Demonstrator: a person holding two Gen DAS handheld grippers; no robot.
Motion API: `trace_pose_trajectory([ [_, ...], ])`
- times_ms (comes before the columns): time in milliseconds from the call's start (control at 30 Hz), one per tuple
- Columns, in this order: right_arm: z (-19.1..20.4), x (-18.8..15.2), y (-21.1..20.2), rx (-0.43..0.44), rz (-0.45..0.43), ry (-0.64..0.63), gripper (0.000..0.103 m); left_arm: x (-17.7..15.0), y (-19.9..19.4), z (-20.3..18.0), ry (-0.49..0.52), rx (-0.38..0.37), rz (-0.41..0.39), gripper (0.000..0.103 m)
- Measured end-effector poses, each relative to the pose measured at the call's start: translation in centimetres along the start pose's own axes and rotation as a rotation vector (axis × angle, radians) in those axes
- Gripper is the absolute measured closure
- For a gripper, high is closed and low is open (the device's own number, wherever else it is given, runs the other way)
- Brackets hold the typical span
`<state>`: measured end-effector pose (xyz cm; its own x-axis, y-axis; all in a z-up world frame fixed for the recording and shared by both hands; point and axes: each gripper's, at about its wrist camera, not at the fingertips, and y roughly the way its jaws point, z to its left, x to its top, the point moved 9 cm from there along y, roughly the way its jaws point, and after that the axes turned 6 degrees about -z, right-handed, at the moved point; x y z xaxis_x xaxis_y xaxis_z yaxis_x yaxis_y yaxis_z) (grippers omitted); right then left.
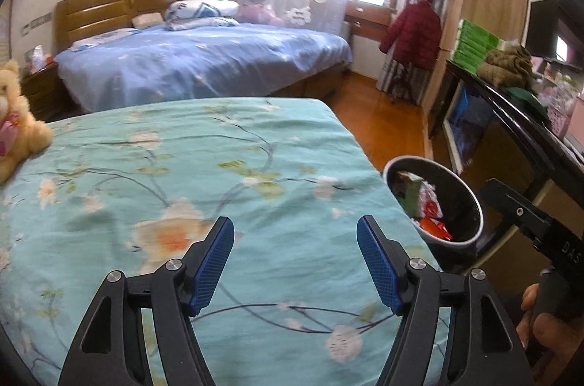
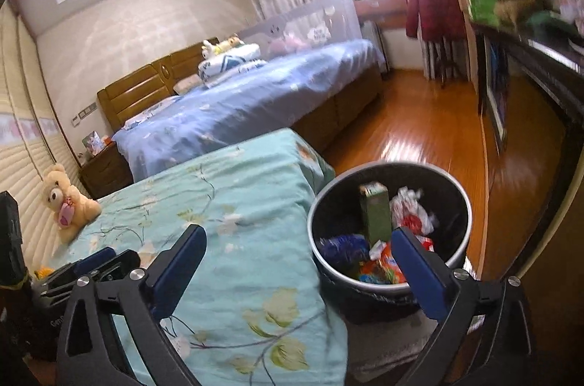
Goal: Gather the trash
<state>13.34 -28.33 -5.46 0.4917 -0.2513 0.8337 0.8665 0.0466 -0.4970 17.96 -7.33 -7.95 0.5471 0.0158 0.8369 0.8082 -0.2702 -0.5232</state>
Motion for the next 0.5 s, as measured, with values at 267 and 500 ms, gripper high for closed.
trace_pose_trajectory([
  [267,3.1,3.2,-1.0,0.025,-0.140,-0.085,0.000,1.4,-3.4,2.0,-0.011,0.077,-0.132,0.024],
  [500,4.8,3.4,-0.1,0.042,-0.185,-0.146,0.000,1.4,-5.6,2.4,0.031,0.189,-0.250,0.003],
])
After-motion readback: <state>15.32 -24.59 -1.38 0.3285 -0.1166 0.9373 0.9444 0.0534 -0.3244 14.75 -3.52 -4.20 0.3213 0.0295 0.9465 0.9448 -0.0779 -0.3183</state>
